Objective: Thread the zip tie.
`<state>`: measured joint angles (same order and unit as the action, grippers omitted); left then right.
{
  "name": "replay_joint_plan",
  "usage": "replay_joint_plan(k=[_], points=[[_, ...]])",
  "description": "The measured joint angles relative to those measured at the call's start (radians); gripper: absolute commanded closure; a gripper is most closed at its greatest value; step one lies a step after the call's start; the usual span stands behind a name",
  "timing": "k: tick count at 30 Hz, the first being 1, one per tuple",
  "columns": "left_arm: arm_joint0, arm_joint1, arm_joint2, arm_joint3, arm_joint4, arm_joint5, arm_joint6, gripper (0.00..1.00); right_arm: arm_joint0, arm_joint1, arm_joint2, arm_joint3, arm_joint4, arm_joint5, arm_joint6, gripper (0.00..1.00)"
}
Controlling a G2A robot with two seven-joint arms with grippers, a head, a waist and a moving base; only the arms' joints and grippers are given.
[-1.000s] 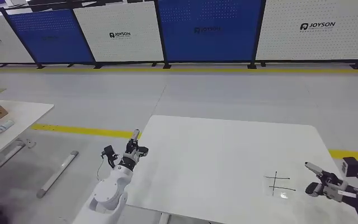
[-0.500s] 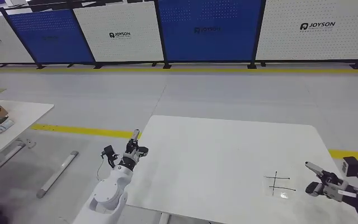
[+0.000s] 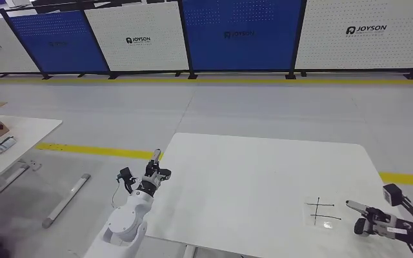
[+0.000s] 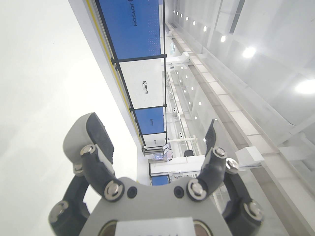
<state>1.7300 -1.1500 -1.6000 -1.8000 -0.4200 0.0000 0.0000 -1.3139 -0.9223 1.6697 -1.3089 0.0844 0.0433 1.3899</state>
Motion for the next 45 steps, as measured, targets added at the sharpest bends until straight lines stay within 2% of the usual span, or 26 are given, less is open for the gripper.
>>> replay_joint_plan(k=[13,14,18,21,36,37,38,40,43,45], points=[[0.0,0.0,0.0,0.0,0.0,0.0,0.0,0.0,0.007,0.005,-0.009,0.008,0.011,-0.007,0.0,0.0],[0.0,0.0,0.0,0.0,0.0,0.0,0.0,0.0,0.004,0.004,-0.018,0.001,0.016,-0.016,0.0,0.0],[0.0,0.0,0.0,0.0,0.0,0.0,0.0,0.0,0.007,0.013,-0.088,-0.002,0.0,-0.105,0.0,0.0],[0.0,0.0,0.0,0.0,0.0,0.0,0.0,0.0,0.025,0.026,-0.12,0.016,0.003,-0.133,0.0,0.0],[0.0,0.0,0.0,0.0,0.0,0.0,0.0,0.0,0.03,0.03,-0.124,0.034,0.004,-0.134,-0.023,0.0],[0.0,0.0,0.0,0.0,0.0,0.0,0.0,0.0,0.03,0.03,-0.127,0.035,0.004,-0.132,-0.037,0.13],[0.0,0.0,0.0,0.0,0.0,0.0,0.0,0.0,0.03,0.031,-0.128,0.036,0.003,-0.129,-0.048,0.33],[0.0,0.0,0.0,0.0,0.0,0.0,0.0,0.0,0.033,0.032,-0.129,0.038,0.002,-0.122,-0.051,0.55],[0.0,0.0,0.0,0.0,0.0,0.0,0.0,0.0,0.045,0.034,-0.139,0.053,0.0,-0.109,-0.047,0.6],[0.0,0.0,0.0,0.0,0.0,0.0,0.0,0.0,0.056,0.034,-0.15,0.067,-0.001,-0.105,-0.044,0.6]])
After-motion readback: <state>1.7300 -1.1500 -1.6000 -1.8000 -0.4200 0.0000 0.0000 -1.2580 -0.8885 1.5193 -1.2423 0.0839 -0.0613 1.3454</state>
